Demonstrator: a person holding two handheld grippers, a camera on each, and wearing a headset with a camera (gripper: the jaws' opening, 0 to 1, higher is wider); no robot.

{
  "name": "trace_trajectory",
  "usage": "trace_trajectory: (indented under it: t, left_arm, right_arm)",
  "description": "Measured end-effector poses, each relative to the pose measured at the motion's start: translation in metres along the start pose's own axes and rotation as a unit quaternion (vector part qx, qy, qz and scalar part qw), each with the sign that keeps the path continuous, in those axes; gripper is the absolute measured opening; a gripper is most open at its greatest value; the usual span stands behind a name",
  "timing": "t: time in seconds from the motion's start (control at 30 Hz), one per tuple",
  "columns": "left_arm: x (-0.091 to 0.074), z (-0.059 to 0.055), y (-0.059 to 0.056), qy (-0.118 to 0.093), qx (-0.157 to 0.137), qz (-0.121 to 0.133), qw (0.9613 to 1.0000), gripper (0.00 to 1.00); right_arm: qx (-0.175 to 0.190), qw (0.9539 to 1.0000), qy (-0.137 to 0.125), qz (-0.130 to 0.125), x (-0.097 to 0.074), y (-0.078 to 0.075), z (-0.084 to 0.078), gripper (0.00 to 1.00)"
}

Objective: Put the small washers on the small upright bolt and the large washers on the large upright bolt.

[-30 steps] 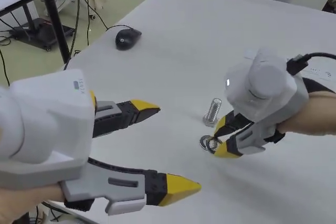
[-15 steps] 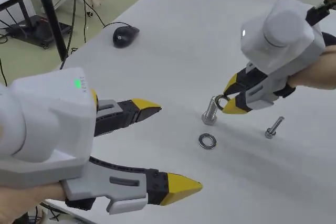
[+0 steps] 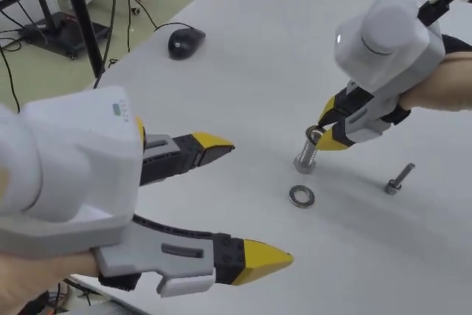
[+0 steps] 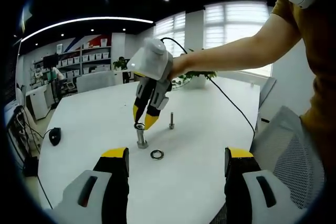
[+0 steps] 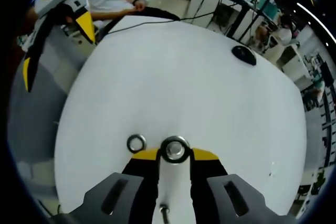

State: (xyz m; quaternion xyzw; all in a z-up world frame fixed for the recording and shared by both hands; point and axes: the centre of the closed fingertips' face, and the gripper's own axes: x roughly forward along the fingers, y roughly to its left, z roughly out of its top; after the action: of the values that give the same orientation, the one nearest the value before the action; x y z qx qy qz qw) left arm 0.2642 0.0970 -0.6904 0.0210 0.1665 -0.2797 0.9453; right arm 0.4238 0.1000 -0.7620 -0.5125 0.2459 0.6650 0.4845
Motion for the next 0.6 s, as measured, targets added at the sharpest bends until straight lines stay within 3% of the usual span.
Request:
trace_trajectory:
  t: [0.27,0.6]
  left_arm:
    - [0.002,-0.001,0.001,0.001,-0.001,-0.002,1.0,0.74]
    - [0.003,-0.003,0.002,0.002,-0.004,-0.002,1.0,0.74]
  right_arm:
    - [-0.004,0.9999,0.005,0.008,0.01,0.003,-0.001,0.21]
    - [0.006,0.9997,0.018,0.012,0.031,0.001,-0.015,0.22]
